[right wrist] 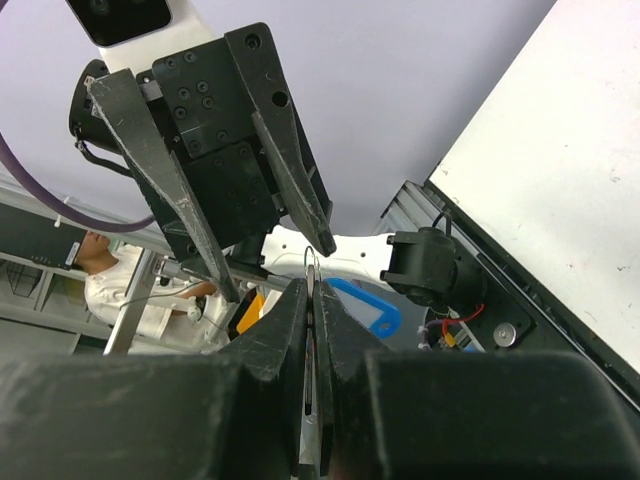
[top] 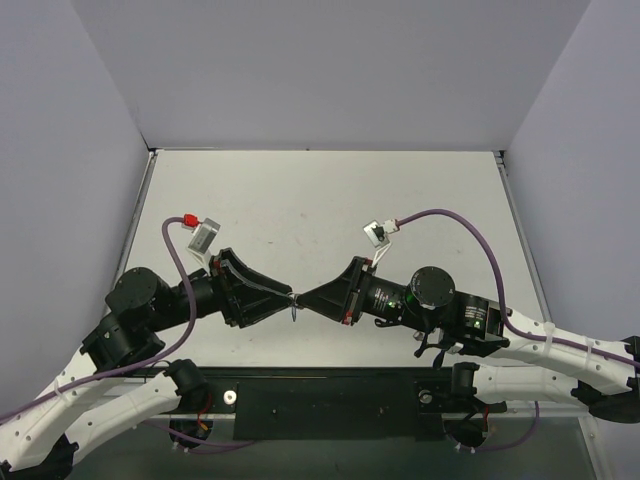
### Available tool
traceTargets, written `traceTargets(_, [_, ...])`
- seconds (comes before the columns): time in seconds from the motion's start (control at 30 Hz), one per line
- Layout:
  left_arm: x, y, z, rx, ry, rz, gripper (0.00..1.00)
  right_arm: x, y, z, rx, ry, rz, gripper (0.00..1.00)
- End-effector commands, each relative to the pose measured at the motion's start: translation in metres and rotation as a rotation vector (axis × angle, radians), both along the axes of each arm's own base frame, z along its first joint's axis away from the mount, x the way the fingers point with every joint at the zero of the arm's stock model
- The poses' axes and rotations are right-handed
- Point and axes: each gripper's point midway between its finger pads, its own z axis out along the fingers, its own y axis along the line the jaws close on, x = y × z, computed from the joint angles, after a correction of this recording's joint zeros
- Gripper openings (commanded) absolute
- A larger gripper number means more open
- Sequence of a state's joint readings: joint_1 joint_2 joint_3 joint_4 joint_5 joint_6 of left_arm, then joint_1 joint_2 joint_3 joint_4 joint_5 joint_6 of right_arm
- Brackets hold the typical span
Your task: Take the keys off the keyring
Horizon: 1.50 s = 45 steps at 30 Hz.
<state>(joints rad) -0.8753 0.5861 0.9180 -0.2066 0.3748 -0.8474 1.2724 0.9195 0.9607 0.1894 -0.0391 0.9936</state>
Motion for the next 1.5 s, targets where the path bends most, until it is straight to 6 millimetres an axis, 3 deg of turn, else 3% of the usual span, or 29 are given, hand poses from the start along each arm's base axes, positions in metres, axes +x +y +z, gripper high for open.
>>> traceTargets(0.0, [-0.008, 0.002, 0.011, 0.011, -0.060, -0.033, 0.51, -0.011, -0.003, 0.026, 0.060, -0.035, 0.042, 0.00])
traceTargets(0.57, [-0.006, 0.001, 0.004, 0.039, -0.051, -0.028, 0.34, -0.012, 0.000, 0.025, 0.048, -0.038, 0.053, 0.00])
traceTargets(0.83, [-0.006, 0.000, 0.003, 0.030, -0.045, -0.035, 0.15, -0.012, 0.001, 0.026, 0.046, -0.037, 0.056, 0.00])
traceTargets(0.97, [-0.005, 0.001, 0.002, 0.030, -0.040, -0.027, 0.00, -0.011, 0.001, 0.026, 0.046, -0.037, 0.055, 0.00])
traceTargets(1.47, [0.005, 0.006, 0.004, -0.068, 0.018, 0.050, 0.00, -0.008, 0.004, 0.028, 0.060, -0.039, 0.038, 0.00])
